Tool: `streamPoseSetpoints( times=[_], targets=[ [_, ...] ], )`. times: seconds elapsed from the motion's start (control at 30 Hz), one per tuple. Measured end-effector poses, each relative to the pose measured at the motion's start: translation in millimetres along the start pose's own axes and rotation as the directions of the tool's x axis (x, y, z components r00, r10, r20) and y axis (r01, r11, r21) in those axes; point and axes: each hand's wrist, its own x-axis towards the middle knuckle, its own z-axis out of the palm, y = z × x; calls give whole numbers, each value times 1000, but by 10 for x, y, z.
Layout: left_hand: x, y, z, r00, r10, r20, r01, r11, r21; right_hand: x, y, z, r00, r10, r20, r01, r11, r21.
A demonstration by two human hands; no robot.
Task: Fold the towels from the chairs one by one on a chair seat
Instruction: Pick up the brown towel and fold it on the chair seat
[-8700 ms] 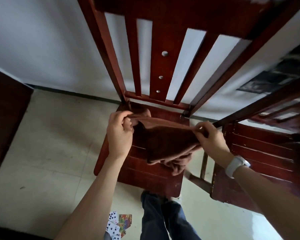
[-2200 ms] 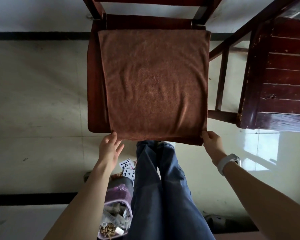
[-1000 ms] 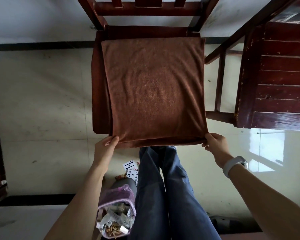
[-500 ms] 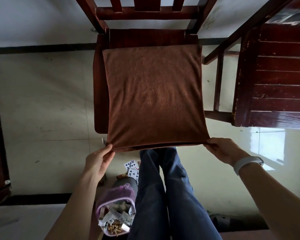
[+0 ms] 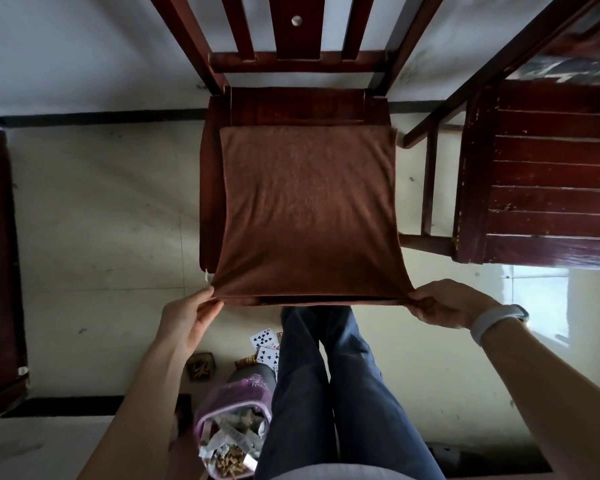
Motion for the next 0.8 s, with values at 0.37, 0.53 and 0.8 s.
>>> streamPoseSetpoints(
  times=[0.37, 0.53, 0.8],
  targets=[
    [-1204, 1156, 392, 978, 200, 66, -181, 959, -219, -1398, -712, 208, 905, -420, -69, 416, 838, 354],
    [-1761, 1673, 471, 956, 240, 168, -187, 942, -280, -2129, -1026, 225, 825, -564, -30, 518, 735, 438],
    [-2470, 2157, 615, 752, 610, 250, -592, 792, -151, -2942, -1186, 194, 685, -723, -95, 710, 631, 313]
  ],
)
